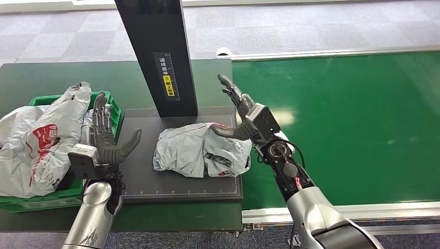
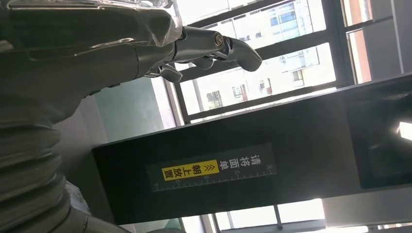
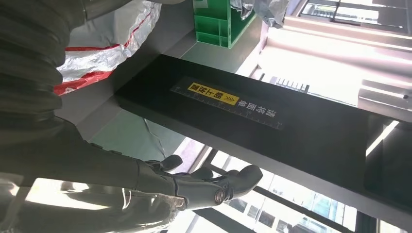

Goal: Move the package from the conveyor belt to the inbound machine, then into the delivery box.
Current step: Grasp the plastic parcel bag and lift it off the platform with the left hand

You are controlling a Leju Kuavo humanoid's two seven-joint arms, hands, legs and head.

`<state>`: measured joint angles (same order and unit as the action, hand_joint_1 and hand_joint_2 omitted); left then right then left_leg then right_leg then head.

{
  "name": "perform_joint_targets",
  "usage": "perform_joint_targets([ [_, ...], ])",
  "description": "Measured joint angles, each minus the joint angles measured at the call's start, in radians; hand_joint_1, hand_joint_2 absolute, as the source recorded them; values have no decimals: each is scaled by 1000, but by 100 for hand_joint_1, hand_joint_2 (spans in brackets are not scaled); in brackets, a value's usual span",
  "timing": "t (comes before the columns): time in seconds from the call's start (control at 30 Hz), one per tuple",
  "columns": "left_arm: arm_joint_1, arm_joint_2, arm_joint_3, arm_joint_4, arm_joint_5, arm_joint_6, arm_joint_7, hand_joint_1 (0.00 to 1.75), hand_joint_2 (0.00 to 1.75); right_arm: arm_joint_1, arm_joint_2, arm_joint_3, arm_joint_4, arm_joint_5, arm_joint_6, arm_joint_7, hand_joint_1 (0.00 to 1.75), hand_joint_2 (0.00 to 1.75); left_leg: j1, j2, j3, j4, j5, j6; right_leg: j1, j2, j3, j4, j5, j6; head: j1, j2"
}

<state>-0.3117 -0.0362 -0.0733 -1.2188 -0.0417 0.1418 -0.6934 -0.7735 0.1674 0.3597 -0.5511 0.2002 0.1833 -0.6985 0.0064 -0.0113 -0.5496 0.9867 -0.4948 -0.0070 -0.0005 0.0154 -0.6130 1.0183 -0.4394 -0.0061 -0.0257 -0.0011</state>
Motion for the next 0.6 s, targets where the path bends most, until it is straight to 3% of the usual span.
perform_joint_targets([
  [0.17, 23, 34, -47, 0, -276, 1, 89, 0, 175, 34, -22, 2, -57, -35, -57, 23, 0, 175, 0, 0, 0, 0, 0, 0, 0, 0, 0, 0, 0, 0, 0, 0],
  [0.33, 41, 70, -142, 39, -533, -81, 201, 0, 175, 94, -73, -21, -133, -204, -65, 187, 0, 175, -1, -1, 0, 0, 0, 0, 0, 0, 0, -1, 0, 0, 0, 0],
  [0.43, 35, 75, -212, 108, -613, -100, 260, 0, 175, 156, -110, -44, -173, -309, -51, 262, 0, 175, -1, -1, 0, 0, -1, 0, -1, -1, 0, -1, 0, 0, 0, 0],
  [0.6, -25, 43, -280, 219, -622, -150, 350, 0, 175, 271, -150, -43, -211, -324, -67, 285, 0, 175, -1, -3, 0, 0, -1, 0, -1, -2, 0, -1, 0, 0, 0, 0],
])
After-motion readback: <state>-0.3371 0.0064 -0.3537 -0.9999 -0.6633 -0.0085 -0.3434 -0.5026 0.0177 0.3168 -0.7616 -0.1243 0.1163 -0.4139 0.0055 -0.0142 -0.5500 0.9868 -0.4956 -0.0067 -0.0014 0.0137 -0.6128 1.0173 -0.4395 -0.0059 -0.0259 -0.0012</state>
